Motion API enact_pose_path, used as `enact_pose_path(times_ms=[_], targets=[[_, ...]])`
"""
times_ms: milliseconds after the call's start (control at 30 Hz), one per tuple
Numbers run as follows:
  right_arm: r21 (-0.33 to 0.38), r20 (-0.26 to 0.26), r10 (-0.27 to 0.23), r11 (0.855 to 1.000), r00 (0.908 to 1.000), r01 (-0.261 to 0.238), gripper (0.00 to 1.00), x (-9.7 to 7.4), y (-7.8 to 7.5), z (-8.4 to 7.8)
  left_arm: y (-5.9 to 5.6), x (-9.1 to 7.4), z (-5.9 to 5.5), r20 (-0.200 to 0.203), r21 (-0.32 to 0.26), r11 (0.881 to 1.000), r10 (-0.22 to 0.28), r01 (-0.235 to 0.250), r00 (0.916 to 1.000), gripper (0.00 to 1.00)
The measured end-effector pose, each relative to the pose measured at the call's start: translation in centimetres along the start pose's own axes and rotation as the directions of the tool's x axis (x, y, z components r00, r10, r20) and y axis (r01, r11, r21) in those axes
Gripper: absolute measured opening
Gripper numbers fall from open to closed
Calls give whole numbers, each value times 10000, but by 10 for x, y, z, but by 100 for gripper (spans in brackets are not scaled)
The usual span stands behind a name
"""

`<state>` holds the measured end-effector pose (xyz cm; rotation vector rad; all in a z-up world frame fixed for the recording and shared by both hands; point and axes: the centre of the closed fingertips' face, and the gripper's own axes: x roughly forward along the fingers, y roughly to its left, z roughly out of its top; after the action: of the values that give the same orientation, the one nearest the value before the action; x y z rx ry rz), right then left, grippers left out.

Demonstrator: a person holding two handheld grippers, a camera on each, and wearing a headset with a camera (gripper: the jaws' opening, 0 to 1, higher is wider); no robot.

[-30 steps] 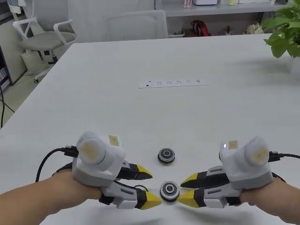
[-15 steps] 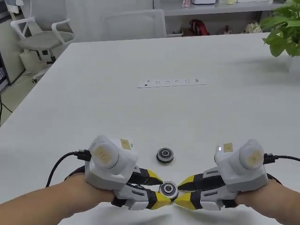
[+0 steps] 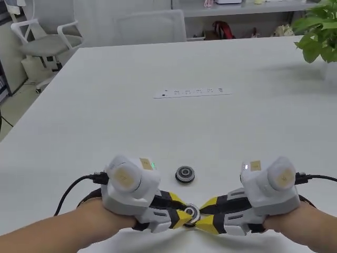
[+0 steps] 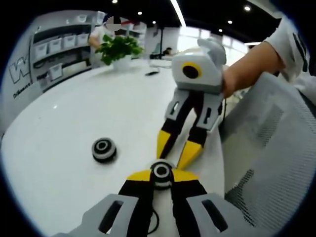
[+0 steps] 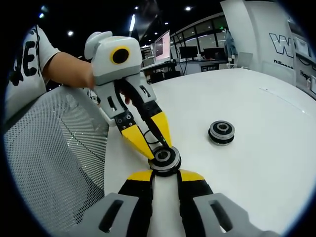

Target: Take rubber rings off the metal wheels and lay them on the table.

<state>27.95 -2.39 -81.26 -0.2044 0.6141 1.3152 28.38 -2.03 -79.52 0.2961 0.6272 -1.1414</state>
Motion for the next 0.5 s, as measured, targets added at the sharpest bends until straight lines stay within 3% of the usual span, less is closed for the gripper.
enact_pose_path(times_ms=[33,67,133,233,500], targets=[[-20,2,-12,10000,10000,12,15,0,0,0,-1,1,0,2,83,10000,40,-40,10000,14],[-42,0,-19,10000,10000,19,15,0,0,0,0,1,0,-21,646,9978,177,-175,9998,14],[-92,-7,-40,9999,10000,39,15,0,0,0,-2,2,0,-72,1090,9936,312,-303,9995,14],[-85,-14,-59,9999,10000,59,14,0,0,-1,-1,2,0,-57,872,9958,299,-292,9995,14],[251,-18,-108,9996,9999,108,5,-2,-3,-3,0,2,0,26,970,9943,447,-447,9990,13]])
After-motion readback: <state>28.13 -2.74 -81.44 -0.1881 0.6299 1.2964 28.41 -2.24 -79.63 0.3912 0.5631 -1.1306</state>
